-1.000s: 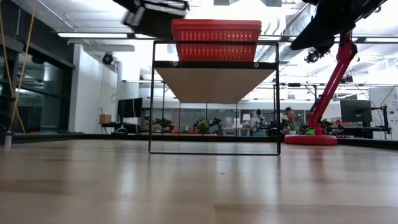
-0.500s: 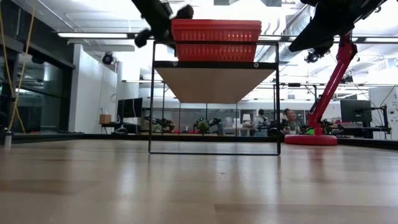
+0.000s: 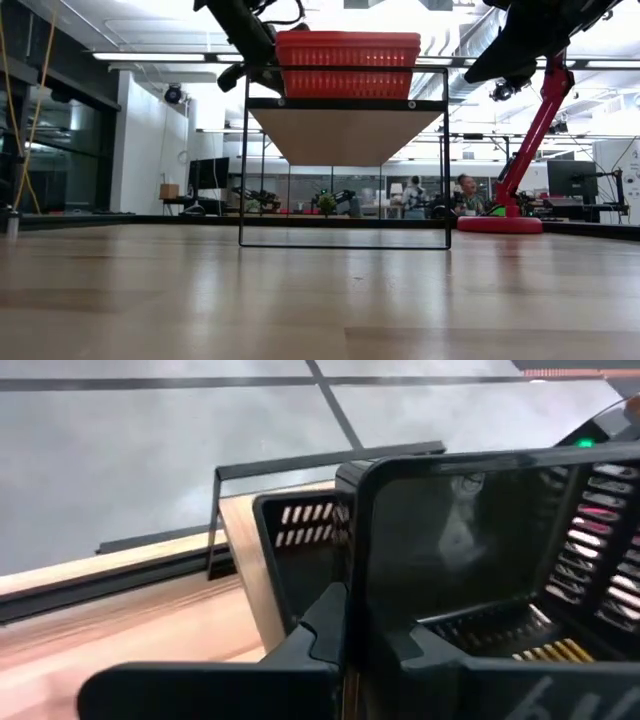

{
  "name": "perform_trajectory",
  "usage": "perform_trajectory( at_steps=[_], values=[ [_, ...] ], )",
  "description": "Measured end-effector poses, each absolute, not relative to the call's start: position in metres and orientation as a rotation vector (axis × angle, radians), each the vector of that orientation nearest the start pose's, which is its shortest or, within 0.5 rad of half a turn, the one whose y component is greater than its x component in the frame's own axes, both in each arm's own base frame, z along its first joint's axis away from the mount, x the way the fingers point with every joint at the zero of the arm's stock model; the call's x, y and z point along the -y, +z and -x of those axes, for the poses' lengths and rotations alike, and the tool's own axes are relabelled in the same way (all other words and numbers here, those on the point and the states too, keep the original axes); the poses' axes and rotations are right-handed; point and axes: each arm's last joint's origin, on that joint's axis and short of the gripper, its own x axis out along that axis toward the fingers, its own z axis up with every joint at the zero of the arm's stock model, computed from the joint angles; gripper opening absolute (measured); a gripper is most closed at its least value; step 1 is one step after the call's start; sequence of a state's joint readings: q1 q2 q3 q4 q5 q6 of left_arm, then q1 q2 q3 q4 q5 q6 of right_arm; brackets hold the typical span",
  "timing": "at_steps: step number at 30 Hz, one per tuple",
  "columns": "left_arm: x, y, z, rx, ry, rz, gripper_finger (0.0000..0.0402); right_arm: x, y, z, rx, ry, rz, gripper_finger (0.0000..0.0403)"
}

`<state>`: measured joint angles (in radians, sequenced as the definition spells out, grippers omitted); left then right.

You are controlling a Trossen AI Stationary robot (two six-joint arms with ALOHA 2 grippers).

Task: Stack baskets on shelf by color
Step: Stack the top black bin on the black bin on the shelf, then stack the black bin on the black bins on the shelf

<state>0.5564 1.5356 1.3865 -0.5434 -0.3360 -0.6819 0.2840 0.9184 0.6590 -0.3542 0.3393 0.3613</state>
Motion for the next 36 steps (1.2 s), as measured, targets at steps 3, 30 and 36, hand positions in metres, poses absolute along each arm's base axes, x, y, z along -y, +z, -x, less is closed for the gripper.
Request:
perform_trajectory(
  at_steps=[3,30,36],
  values=[
    [-0.184,0.326,-0.282,-0.418,1.069,0.687,0.0002,-0.044,0.254,-0.185,-0.565,-0.157,-0.167,0.0],
    [-0.163,0.37,-0.259,-0.311,0.952,0.667,0.0149,-0.044,0.255,-0.186,-0.549,-0.158,-0.172,0.0],
    [-0.155,0.386,-0.245,-0.276,0.945,0.596,0.0154,-0.044,0.256,-0.186,-0.535,-0.155,-0.178,0.0]
  ],
)
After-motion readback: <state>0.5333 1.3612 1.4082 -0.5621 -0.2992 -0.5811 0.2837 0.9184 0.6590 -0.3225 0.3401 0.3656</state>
